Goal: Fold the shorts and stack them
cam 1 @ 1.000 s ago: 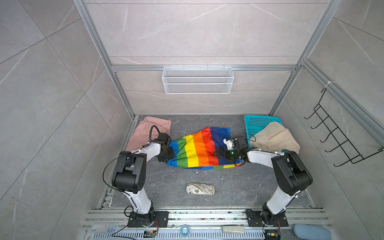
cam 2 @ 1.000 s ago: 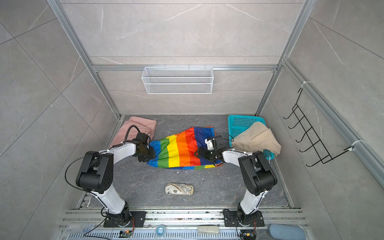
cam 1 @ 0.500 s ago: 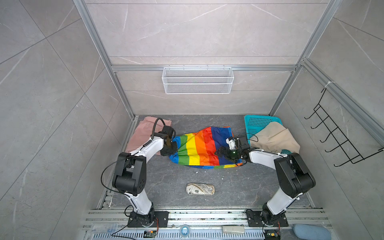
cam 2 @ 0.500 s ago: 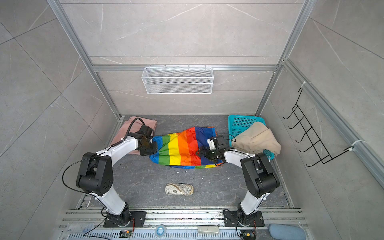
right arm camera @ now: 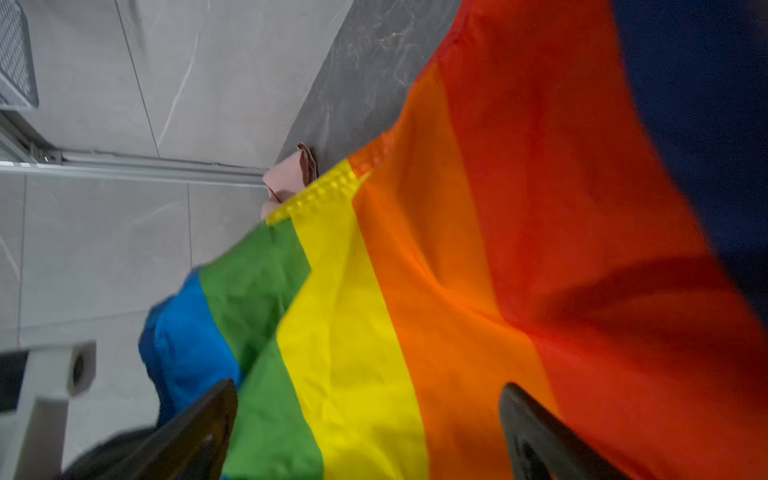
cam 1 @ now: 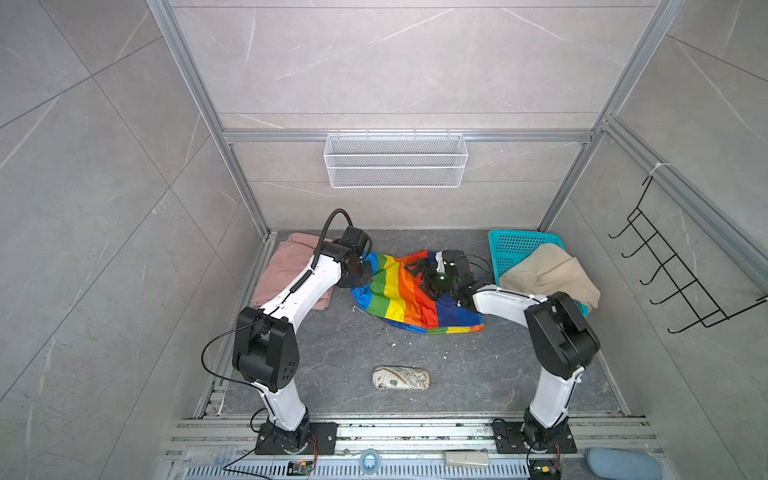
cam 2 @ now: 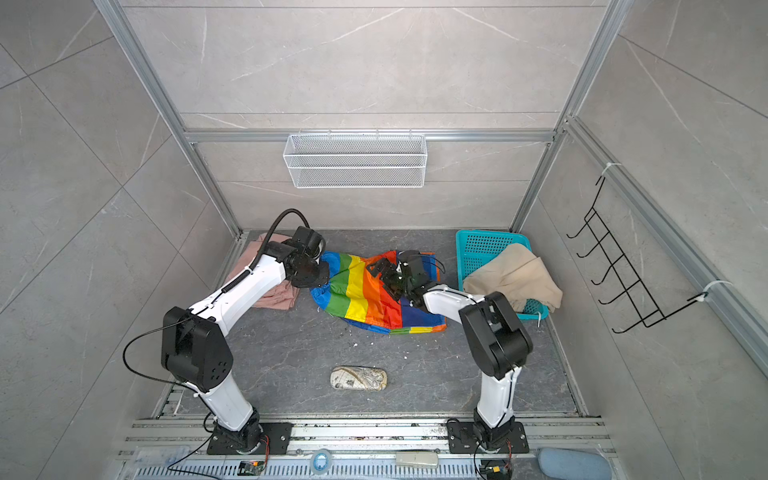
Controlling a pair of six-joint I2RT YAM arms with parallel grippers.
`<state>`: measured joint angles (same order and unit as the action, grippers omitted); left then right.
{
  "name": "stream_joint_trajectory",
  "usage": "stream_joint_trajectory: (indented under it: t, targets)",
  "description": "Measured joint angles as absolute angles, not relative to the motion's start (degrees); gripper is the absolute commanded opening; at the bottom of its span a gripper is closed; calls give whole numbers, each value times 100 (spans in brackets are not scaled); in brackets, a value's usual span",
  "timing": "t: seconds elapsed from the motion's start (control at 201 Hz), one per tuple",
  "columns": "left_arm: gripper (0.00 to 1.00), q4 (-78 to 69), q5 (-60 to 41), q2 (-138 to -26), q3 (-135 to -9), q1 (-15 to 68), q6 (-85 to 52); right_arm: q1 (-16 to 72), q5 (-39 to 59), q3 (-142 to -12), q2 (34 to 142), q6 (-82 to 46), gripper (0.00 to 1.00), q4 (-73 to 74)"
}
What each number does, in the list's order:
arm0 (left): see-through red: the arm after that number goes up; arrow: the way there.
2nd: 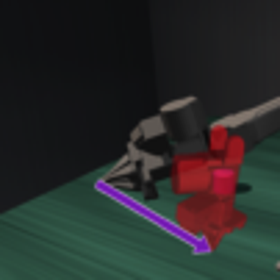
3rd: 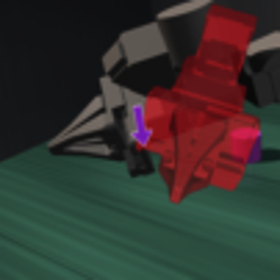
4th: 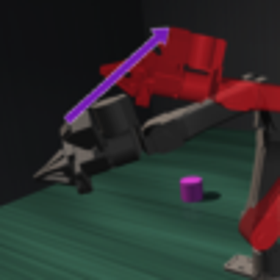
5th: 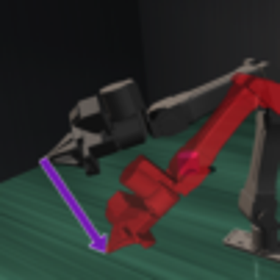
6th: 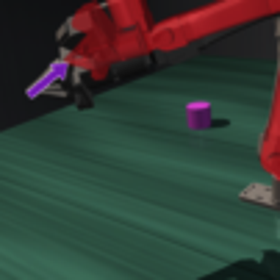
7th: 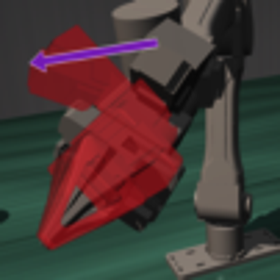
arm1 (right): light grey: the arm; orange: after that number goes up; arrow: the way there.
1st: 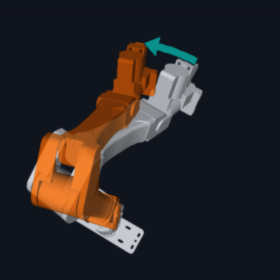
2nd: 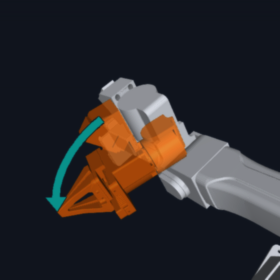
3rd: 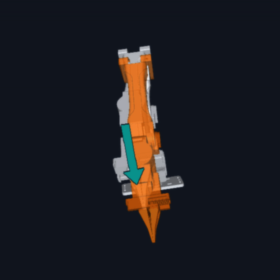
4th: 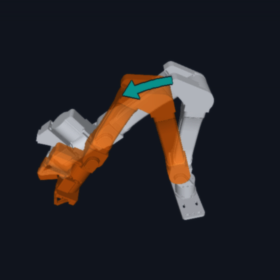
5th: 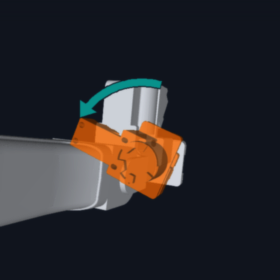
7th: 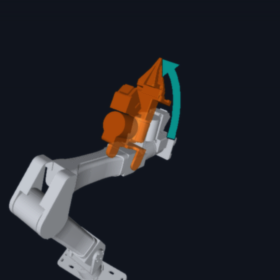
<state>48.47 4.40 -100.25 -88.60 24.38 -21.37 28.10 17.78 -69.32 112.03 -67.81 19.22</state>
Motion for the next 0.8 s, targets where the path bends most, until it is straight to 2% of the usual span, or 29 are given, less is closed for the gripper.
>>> stream_joint_trajectory:
  t: [0.309,0.433,0.628,0.797]
  targets:
    - [0,4991,458,-10077,-8860,2438,-1992,2836,952,-8536,13168,-7830,100,2783]
    - [0,4967,443,-10121,-8860,2438,-1964,2856,810,-8932,13651,-8064,99,2989]
    - [0,4960,440,-10241,-8855,2438,-1935,2882,705,-8862,13531,-8029,99,2987]
    - [0,4912,427,-10357,-8855,2438,-1931,2915,659,-7638,12103,-7819,99,2777]
